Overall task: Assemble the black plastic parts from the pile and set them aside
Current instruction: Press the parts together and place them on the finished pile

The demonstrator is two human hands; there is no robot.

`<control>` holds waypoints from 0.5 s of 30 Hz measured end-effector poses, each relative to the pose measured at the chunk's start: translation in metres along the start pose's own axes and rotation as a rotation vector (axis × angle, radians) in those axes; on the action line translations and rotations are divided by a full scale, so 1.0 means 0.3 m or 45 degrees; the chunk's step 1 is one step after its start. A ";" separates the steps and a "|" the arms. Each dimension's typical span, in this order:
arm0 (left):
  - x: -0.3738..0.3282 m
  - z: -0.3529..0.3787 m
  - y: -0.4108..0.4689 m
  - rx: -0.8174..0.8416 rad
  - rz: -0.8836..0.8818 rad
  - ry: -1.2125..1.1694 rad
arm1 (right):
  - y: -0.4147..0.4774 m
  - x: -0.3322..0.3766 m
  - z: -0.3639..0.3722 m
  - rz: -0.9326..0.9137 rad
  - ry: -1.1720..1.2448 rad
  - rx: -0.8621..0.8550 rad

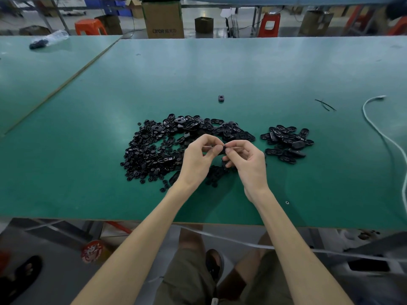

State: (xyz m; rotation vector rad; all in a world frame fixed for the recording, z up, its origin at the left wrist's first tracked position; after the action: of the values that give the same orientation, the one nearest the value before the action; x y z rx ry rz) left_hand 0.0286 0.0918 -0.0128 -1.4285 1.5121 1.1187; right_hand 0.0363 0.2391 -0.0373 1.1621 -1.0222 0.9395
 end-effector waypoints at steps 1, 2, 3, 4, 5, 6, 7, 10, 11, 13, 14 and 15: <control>0.003 0.005 -0.002 0.018 -0.005 -0.017 | 0.001 -0.001 -0.001 0.002 0.003 0.001; 0.007 0.008 -0.005 0.016 -0.016 -0.039 | 0.001 -0.002 0.000 0.004 0.005 0.008; 0.010 0.008 -0.006 -0.004 -0.030 -0.065 | 0.001 -0.003 0.000 0.006 0.003 0.017; 0.013 0.008 -0.008 -0.034 -0.039 -0.085 | 0.001 -0.004 0.000 0.005 -0.002 0.026; 0.016 0.007 -0.009 -0.064 -0.037 -0.095 | 0.001 -0.005 0.001 -0.002 -0.012 0.032; 0.018 0.007 -0.009 -0.090 -0.022 -0.088 | 0.001 -0.006 0.001 -0.011 -0.024 0.035; 0.018 0.006 -0.011 -0.114 0.002 -0.070 | 0.001 -0.007 0.001 -0.018 -0.035 0.038; 0.015 0.003 -0.012 -0.148 0.053 -0.052 | 0.000 -0.011 0.003 -0.024 -0.077 0.056; 0.013 0.002 -0.014 -0.143 0.051 -0.063 | 0.000 -0.013 0.003 -0.023 -0.090 0.060; 0.009 0.001 -0.017 -0.125 0.041 -0.096 | 0.001 -0.013 0.003 -0.020 -0.104 0.067; 0.008 0.001 -0.018 -0.123 0.045 -0.107 | 0.001 -0.013 0.003 -0.021 -0.113 0.072; 0.008 0.000 -0.019 -0.129 0.055 -0.111 | 0.000 -0.012 0.004 -0.022 -0.124 0.077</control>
State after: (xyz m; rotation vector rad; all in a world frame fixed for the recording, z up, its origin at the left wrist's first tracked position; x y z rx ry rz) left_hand 0.0342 0.0909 -0.0157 -1.4017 1.4488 1.2835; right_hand 0.0352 0.2377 -0.0406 1.2756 -1.0663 0.9130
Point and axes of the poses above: each hand's wrist, its own y-axis towards the middle knuckle, its own z-axis out of the palm, x = y × z, the point moved 2 cm from there along y, towards the middle knuckle, and after that the axes turned 8 degrees about -z, right-handed, at the moved point
